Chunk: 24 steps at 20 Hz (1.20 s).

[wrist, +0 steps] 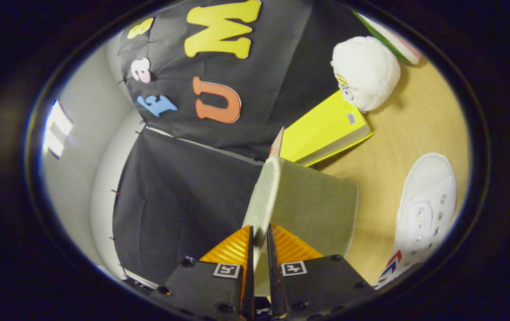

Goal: Open the storage box then place both shoes into the box .Put the left shoe in first, then the right shoe, with the right side of both shoes facing outward in a uniform manner.

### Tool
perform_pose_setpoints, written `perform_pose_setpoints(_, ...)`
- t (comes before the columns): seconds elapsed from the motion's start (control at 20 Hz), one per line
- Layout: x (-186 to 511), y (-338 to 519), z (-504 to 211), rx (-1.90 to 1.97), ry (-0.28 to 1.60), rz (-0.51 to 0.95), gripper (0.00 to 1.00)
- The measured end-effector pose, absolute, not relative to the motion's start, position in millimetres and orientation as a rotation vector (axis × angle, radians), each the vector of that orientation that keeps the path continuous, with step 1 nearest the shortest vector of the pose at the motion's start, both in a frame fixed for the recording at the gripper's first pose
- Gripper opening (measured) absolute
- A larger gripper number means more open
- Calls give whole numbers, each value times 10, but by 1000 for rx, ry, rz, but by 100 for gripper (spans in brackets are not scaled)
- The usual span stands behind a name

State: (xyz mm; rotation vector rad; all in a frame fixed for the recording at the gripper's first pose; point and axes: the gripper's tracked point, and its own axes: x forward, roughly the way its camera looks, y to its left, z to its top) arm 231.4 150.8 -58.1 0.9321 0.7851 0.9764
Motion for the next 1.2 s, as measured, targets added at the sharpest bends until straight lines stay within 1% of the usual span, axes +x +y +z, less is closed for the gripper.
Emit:
perform_pose_setpoints(0.1, 2289, 1506, -471, 899, 772, 954, 13)
perform_pose_setpoints(0.2, 2251, 1561, -288, 868, 753, 934, 10)
perform_pose_setpoints(0.35, 2139, 1652, 20, 834, 724, 928, 8)
perform_pose_setpoints(0.6, 2036, 2018, 483, 782, 689, 916, 7)
perform_pose_setpoints(0.85, 1943, 2612, 836, 732, 661, 923, 8)
perform_pose_setpoints(1.2, 1824, 3446, 1091, 644, 627, 906, 16)
